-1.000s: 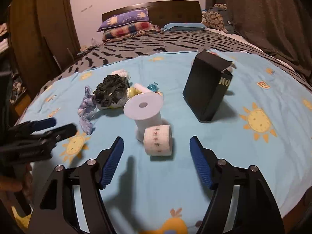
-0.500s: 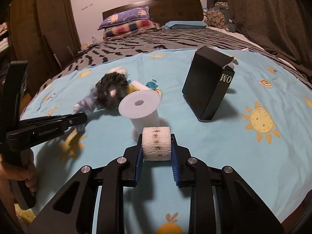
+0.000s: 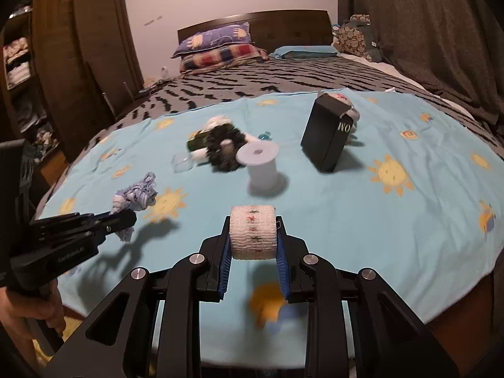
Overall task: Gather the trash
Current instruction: 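Lower both held items under the bed edge and open both tools over the bin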
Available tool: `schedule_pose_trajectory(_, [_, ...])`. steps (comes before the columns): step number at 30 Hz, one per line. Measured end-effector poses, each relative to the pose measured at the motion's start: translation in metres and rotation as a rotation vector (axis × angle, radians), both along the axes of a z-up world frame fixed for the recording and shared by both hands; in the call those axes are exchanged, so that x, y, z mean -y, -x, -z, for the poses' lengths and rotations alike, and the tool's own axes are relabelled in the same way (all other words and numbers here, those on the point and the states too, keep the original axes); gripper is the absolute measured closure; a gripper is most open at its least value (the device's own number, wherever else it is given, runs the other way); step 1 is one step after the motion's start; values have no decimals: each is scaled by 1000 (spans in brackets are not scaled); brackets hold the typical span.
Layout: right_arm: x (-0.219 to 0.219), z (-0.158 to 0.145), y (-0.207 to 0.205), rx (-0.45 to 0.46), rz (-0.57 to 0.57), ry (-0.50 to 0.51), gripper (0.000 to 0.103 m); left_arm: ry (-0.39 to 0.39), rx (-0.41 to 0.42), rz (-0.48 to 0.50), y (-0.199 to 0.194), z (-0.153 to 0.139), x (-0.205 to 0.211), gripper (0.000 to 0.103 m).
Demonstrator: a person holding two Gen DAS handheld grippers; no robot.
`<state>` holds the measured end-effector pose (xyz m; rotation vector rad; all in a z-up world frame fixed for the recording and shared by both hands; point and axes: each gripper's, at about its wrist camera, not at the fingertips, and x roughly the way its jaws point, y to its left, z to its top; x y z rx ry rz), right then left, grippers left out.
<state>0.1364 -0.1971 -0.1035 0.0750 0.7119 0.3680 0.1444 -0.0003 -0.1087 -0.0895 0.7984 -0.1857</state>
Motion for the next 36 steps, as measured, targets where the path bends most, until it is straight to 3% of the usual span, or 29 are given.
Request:
schedule_pose_trajectory(8, [5, 8, 56, -19, -17, 9, 77, 26, 8, 36, 65, 3, 15, 95])
schedule_pose_trajectory(15, [14, 36, 94, -84, -20, 18, 77, 22, -25, 76, 109, 24, 30, 95])
schedule_pose_trajectory(23, [19, 81, 115, -186, -13, 46, 77, 3, -162, 133, 138, 86, 56, 95])
schedule_pose_trajectory(29, [20, 119, 120, -274, -9, 69, 77, -14, -265, 143, 139, 134, 63, 95])
schedule_pose_trajectory(36, [13, 161, 119, -384, -23, 91, 77, -22, -350, 148, 129, 171, 63, 95])
